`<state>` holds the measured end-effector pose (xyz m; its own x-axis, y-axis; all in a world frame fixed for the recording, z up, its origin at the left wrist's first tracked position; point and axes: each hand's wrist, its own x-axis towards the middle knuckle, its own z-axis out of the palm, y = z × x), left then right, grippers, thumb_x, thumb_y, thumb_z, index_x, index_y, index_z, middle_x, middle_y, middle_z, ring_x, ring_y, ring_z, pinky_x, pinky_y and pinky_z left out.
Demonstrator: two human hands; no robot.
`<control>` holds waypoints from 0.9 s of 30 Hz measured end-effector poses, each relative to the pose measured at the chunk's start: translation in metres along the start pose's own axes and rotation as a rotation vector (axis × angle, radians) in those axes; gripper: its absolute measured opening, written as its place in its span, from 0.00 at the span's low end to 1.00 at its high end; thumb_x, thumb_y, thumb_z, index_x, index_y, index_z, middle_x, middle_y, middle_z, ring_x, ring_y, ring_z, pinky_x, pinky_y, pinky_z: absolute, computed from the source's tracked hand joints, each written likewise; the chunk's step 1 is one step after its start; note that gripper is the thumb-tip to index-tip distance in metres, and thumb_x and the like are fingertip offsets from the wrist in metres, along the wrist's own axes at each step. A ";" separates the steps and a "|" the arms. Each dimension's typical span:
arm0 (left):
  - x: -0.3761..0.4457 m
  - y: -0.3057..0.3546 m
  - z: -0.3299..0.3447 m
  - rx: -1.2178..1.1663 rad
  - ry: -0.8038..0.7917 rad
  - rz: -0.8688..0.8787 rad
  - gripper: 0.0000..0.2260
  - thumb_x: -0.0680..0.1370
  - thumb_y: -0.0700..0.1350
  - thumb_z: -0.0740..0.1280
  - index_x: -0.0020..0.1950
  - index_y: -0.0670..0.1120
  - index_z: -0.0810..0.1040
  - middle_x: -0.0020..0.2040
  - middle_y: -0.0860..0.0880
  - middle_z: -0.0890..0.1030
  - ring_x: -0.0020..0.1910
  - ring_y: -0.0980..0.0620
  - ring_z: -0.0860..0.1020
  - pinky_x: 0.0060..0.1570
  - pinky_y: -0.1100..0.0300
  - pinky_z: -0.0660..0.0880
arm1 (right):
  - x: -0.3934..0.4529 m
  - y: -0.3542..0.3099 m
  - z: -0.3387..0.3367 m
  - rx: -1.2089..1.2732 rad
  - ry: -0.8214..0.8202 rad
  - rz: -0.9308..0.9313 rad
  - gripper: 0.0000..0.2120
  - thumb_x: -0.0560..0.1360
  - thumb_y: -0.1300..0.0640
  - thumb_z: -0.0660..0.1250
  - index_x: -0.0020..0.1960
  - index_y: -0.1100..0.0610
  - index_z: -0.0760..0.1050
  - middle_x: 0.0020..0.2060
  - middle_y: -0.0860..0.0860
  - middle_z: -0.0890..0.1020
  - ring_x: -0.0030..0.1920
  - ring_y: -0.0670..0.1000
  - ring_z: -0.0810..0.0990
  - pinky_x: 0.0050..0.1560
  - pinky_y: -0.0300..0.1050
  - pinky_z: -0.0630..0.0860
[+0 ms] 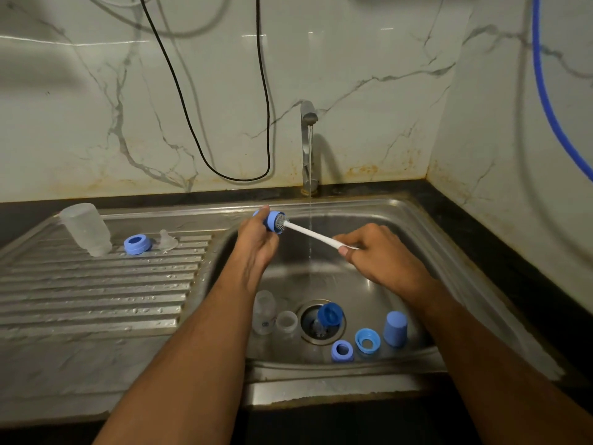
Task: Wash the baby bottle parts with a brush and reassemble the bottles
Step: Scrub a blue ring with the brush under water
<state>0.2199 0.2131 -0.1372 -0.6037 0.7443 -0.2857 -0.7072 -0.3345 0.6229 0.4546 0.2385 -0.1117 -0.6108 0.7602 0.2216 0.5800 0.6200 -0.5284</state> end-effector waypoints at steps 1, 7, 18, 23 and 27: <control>-0.001 -0.001 0.002 0.009 -0.028 -0.010 0.16 0.81 0.39 0.67 0.67 0.37 0.71 0.53 0.39 0.76 0.46 0.47 0.80 0.44 0.52 0.83 | 0.000 0.000 0.001 -0.011 0.024 0.022 0.12 0.82 0.51 0.65 0.62 0.46 0.82 0.42 0.48 0.84 0.40 0.47 0.81 0.47 0.52 0.83; -0.004 -0.005 0.005 0.030 -0.030 0.006 0.13 0.80 0.38 0.68 0.63 0.37 0.73 0.54 0.40 0.75 0.44 0.49 0.79 0.35 0.58 0.81 | -0.003 -0.008 0.008 -0.049 -0.036 0.042 0.13 0.82 0.53 0.64 0.65 0.50 0.80 0.42 0.47 0.82 0.39 0.45 0.79 0.38 0.41 0.75; 0.000 -0.006 0.004 0.081 -0.028 0.033 0.16 0.81 0.39 0.67 0.67 0.37 0.72 0.55 0.40 0.75 0.43 0.48 0.79 0.39 0.56 0.82 | -0.002 -0.006 0.012 -0.083 -0.010 0.043 0.13 0.83 0.51 0.63 0.65 0.48 0.80 0.42 0.46 0.81 0.39 0.45 0.78 0.39 0.42 0.75; 0.001 -0.002 -0.001 0.026 -0.006 0.060 0.15 0.81 0.40 0.67 0.66 0.36 0.73 0.48 0.42 0.77 0.40 0.51 0.79 0.34 0.60 0.81 | 0.002 -0.007 -0.003 0.033 -0.108 0.020 0.13 0.81 0.53 0.66 0.64 0.49 0.81 0.41 0.47 0.84 0.40 0.48 0.82 0.44 0.45 0.82; 0.000 -0.007 0.005 0.075 -0.040 0.030 0.13 0.81 0.40 0.67 0.64 0.37 0.72 0.51 0.41 0.76 0.42 0.50 0.80 0.40 0.56 0.82 | 0.001 -0.001 -0.001 -0.024 0.027 0.055 0.12 0.81 0.51 0.65 0.63 0.47 0.81 0.44 0.48 0.85 0.41 0.47 0.81 0.48 0.53 0.83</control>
<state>0.2262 0.2186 -0.1379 -0.6080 0.7577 -0.2371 -0.6583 -0.3142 0.6840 0.4539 0.2382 -0.1104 -0.5627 0.7983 0.2149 0.6255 0.5811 -0.5206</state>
